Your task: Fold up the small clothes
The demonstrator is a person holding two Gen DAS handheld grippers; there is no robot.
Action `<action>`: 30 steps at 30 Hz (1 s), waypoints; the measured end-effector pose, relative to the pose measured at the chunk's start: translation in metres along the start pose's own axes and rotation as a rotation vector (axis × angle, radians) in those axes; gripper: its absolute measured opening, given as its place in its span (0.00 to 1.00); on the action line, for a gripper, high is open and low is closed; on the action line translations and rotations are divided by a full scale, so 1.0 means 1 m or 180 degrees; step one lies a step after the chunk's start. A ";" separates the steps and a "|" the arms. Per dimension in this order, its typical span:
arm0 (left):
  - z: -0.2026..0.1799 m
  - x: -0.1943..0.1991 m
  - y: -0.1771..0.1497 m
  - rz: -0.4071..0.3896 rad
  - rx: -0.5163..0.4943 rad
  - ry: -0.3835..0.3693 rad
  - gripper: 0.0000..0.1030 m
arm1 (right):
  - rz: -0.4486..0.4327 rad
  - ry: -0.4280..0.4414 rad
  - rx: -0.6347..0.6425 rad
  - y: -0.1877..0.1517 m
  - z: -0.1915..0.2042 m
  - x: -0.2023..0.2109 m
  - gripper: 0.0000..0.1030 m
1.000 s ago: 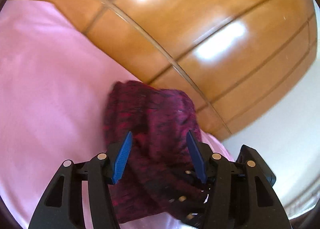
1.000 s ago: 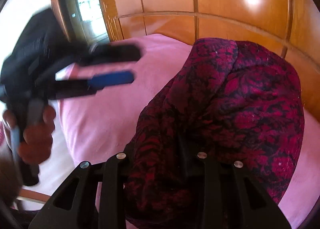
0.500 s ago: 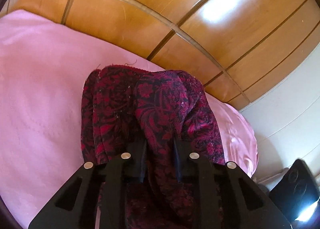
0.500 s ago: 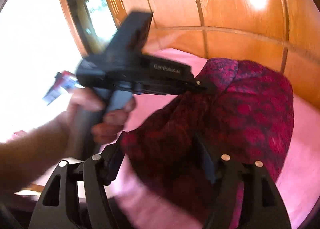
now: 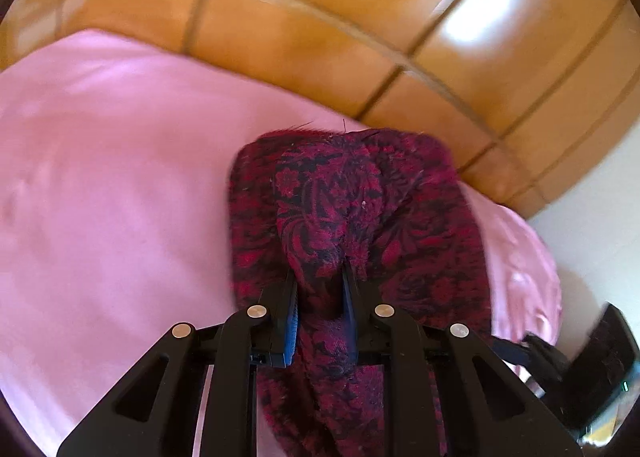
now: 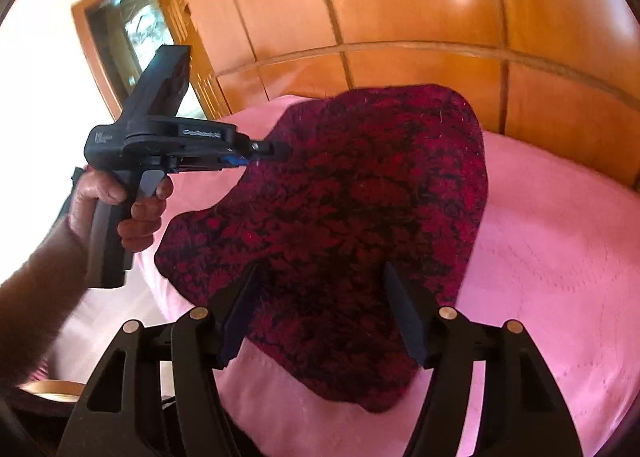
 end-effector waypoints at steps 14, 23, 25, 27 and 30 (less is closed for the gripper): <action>0.005 0.008 -0.020 -0.0313 0.0064 0.0365 0.18 | -0.0038 0.0542 -0.0473 0.054 -0.037 0.005 0.66; -0.002 0.009 -0.024 -0.0460 -0.0038 0.0530 0.18 | 0.0228 -0.0101 -0.0721 0.129 -0.097 -0.085 0.60; -0.003 0.009 -0.026 -0.0481 -0.0059 0.0584 0.18 | 0.0466 -0.0164 -0.0802 0.125 -0.112 -0.105 0.60; -0.002 0.008 -0.027 -0.0499 -0.0073 0.0635 0.18 | 0.0578 -0.0353 -0.0719 0.119 -0.121 -0.128 0.62; -0.003 0.008 -0.027 -0.0529 -0.0084 0.0692 0.18 | 0.0590 -0.0467 -0.0629 0.119 -0.125 -0.138 0.63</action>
Point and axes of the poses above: each gripper's, at about its wrist camera, not at the fingertips, and x roughly against the way its jaws point, z to its left, y to its top, the point moved 6 cm from there along -x, roughly the way its jaws point, and after that the axes turned 11 degrees about y, right-handed, at the moved point
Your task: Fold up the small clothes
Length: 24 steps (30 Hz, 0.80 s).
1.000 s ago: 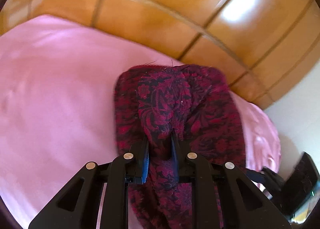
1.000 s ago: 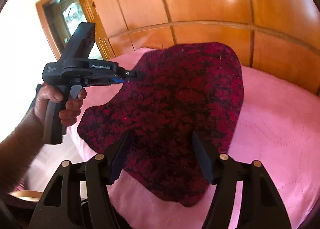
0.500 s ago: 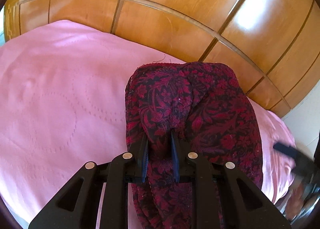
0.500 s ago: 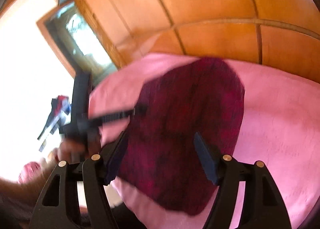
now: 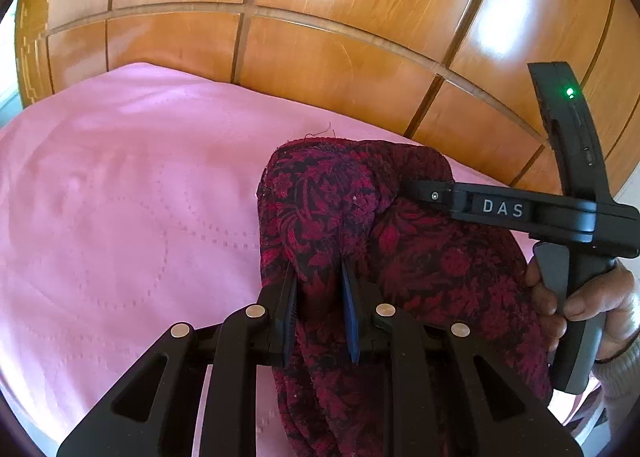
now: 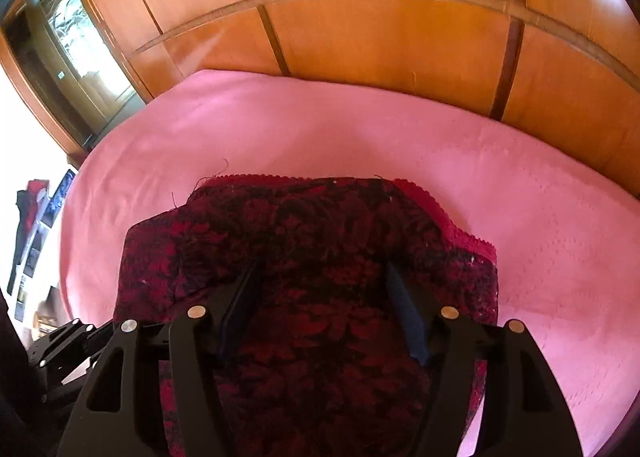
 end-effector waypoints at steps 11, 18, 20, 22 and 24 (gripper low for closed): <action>-0.007 0.030 -0.001 -0.0177 -0.0101 0.0287 0.18 | -0.0437 0.0097 0.0162 -0.019 0.017 0.049 0.79; -0.008 0.042 -0.008 -0.0239 -0.0175 0.0486 0.18 | -0.0696 0.0203 0.0023 -0.031 0.020 0.079 0.82; -0.007 0.044 -0.011 -0.0228 -0.0173 0.0506 0.18 | -0.0742 0.0237 -0.0035 -0.036 0.017 0.088 0.83; -0.006 0.046 -0.012 -0.0232 -0.0178 0.0528 0.18 | -0.0780 0.0237 -0.0092 -0.044 0.013 0.097 0.83; -0.006 0.047 -0.013 -0.0237 -0.0187 0.0549 0.22 | -0.0801 0.0274 -0.0166 -0.053 0.008 0.105 0.84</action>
Point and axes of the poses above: each gripper's, at about its wrist camera, not at the fingertips, and x roughly against the way its jaws point, z to its left, y to its top, the point moved 6 cm from there along -x, roughly the way its jaws point, and after that the axes turned 11 degrees about y, right-handed, at the moved point
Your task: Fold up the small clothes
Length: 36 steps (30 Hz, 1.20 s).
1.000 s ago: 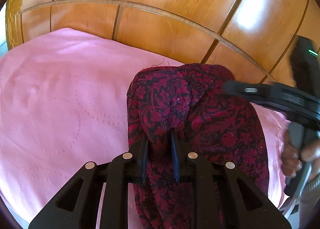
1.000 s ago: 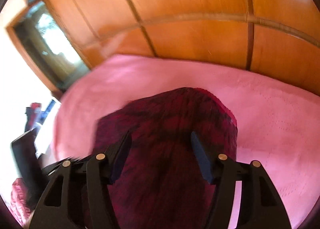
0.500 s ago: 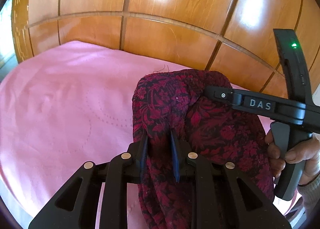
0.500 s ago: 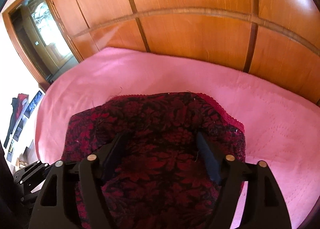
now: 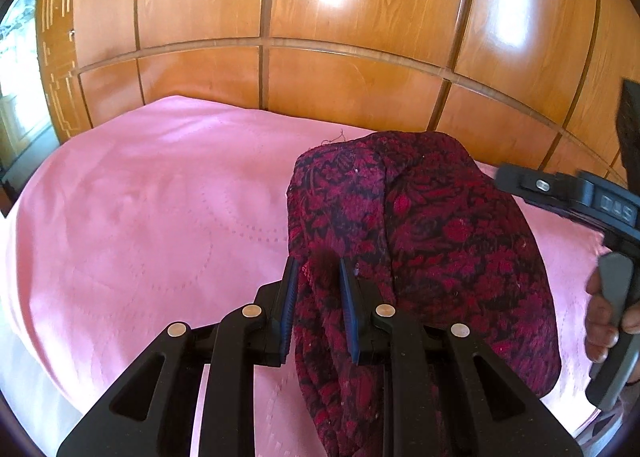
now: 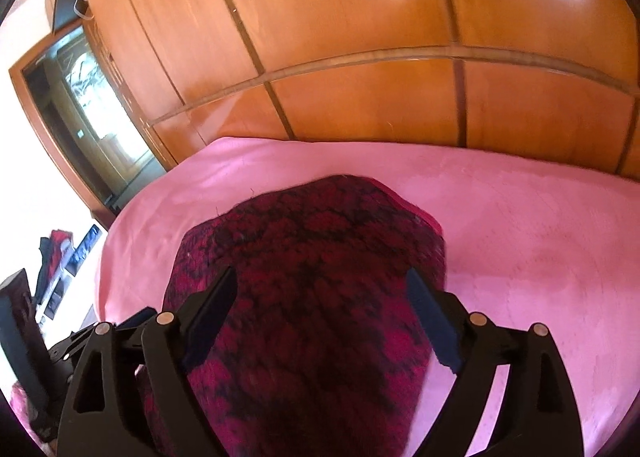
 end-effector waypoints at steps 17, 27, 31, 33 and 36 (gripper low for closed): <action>0.012 0.000 -0.004 -0.0018 0.0080 0.0048 0.53 | 0.0034 0.0506 -0.0878 -0.058 -0.043 0.039 0.93; 0.021 -0.012 -0.008 0.0095 0.0154 -0.0039 0.59 | 0.0060 0.0947 -0.1259 -0.068 -0.059 0.029 0.97; 0.023 -0.016 -0.011 0.0127 0.0188 -0.0083 0.62 | 0.0078 0.1077 -0.1367 -0.072 -0.064 0.024 0.97; 0.027 -0.017 -0.011 0.0158 0.0275 -0.0236 0.63 | 0.0088 0.1151 -0.1395 -0.071 -0.066 0.021 0.97; 0.035 -0.013 -0.009 0.0232 0.0536 -0.0661 0.78 | 0.0118 0.1278 -0.1395 -0.069 -0.066 0.016 0.98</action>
Point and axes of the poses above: each gripper's, at about its wrist camera, not at the fingertips, and x roughly against the way its jaws point, z to its left, y to its top, the point moved 6 cm from there along -x, roughly the way its jaws point, and after that the axes turned 11 degrees about y, right-handed, at the moved point
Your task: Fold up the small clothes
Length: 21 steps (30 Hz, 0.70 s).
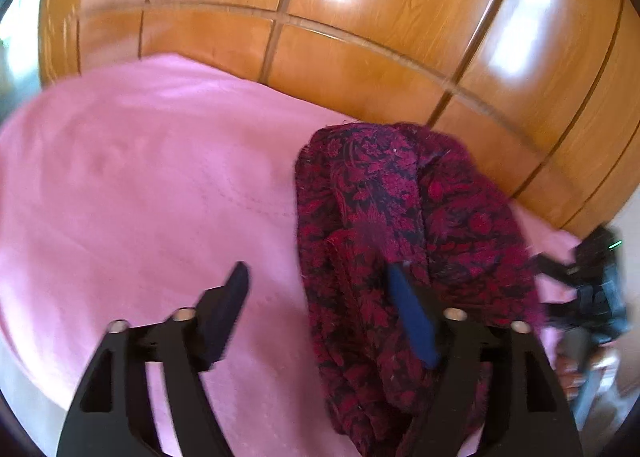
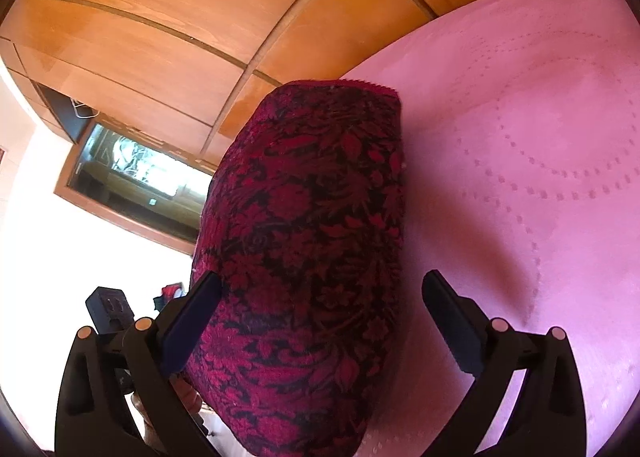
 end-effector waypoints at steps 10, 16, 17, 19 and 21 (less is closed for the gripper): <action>-0.007 -0.021 -0.006 0.0311 0.0135 -0.0374 0.85 | 0.0197 0.0375 -0.0004 -0.001 -0.008 -0.013 0.98; 0.012 -0.047 -0.013 0.0506 0.0499 -0.0924 0.63 | 0.0402 0.0418 0.0172 0.002 -0.002 -0.034 0.98; 0.013 -0.048 -0.014 0.0508 0.0535 -0.0982 0.59 | 0.0427 0.0417 0.0189 0.004 -0.001 -0.039 0.98; 0.015 -0.050 -0.015 0.0494 0.0593 -0.1116 0.56 | 0.0454 0.0423 0.0195 0.006 0.000 -0.049 0.98; 0.016 -0.048 -0.017 0.0474 0.0619 -0.1245 0.50 | 0.0469 0.0416 0.0205 0.007 0.002 -0.055 0.98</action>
Point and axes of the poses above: each gripper's, at about its wrist camera, not at the fingertips, and x roughly against the way its jaws point, z to its left, y to its top, the point moved 6 cm from there along -x, roughly the way its jaws point, and after that the axes turned 11 degrees about y, right-handed, at the moved point
